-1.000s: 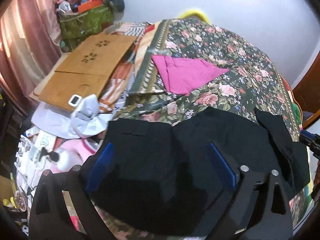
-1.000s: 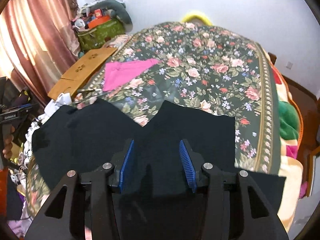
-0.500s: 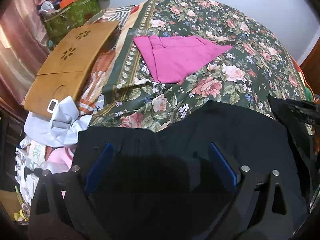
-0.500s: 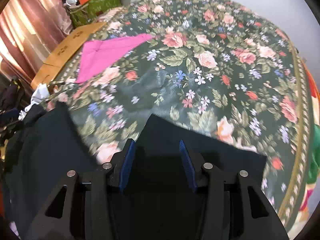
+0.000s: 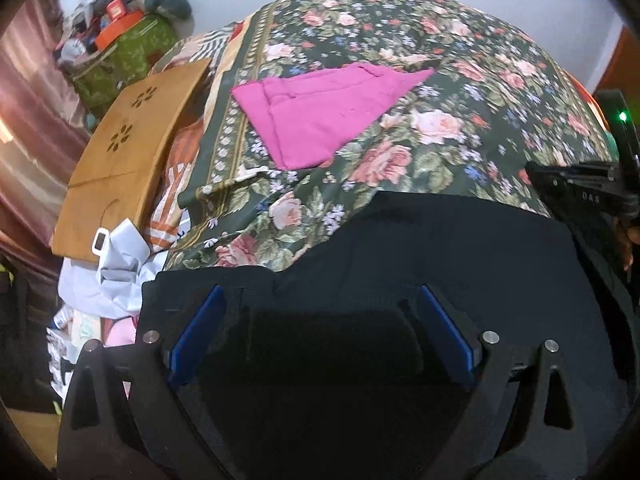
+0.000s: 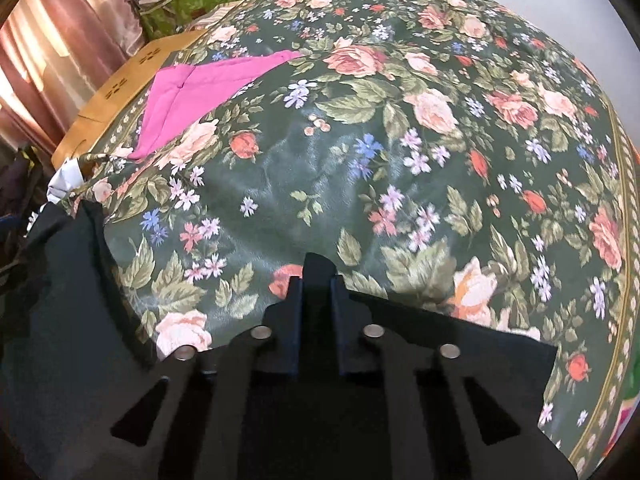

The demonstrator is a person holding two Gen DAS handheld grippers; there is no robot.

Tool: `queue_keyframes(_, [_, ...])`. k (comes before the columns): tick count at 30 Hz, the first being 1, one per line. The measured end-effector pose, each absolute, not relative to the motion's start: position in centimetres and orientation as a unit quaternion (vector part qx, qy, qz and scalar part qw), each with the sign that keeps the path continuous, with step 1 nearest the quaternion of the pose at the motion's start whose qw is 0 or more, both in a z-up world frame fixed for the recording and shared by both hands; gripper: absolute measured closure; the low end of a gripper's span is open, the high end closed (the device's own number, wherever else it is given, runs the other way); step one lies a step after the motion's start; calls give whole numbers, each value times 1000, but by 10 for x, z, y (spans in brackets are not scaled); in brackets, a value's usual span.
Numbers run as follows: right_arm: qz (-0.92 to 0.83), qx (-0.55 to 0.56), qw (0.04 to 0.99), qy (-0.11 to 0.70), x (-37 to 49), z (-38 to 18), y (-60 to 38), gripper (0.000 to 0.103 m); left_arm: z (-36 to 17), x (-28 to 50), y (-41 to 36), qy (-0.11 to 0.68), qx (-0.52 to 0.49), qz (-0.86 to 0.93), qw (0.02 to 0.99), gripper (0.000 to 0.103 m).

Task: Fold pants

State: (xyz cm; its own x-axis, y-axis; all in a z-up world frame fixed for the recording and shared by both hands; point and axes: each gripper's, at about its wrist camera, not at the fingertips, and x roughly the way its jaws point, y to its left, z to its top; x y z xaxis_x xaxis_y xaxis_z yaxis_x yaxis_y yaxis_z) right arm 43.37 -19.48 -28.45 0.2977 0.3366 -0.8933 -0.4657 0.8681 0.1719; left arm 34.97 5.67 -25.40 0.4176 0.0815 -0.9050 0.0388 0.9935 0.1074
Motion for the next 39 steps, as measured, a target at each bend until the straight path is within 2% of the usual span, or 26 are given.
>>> queue_keyframes(6, [238, -11, 838, 490, 412, -242, -237, 95, -249, 339, 23, 547, 77, -19, 833, 6])
queue_keyframes(15, [201, 21, 906, 372, 339, -124, -338, 95, -243, 320, -58, 554, 117, -88, 819, 6])
queue_keyframes(20, [187, 36, 923, 335, 293, -87, -380, 95, -244, 298, -111, 549, 158, -115, 813, 6])
queue_keyframes(23, [181, 20, 923, 340, 271, -93, -388, 95, -245, 289, -129, 542, 179, -109, 814, 6])
queue_keyframes(26, [161, 2, 916, 367, 252, -123, -394, 95, -247, 281, -144, 558, 159, -141, 802, 6])
queue_keyframes(32, [130, 42, 895, 424, 223, -183, -423, 95, -246, 265, -176, 542, 181, -149, 807, 6])
queue_keyframes(39, [111, 83, 875, 464, 189, -219, -441, 95, -249, 260, -186, 549, 160, -164, 803, 6])
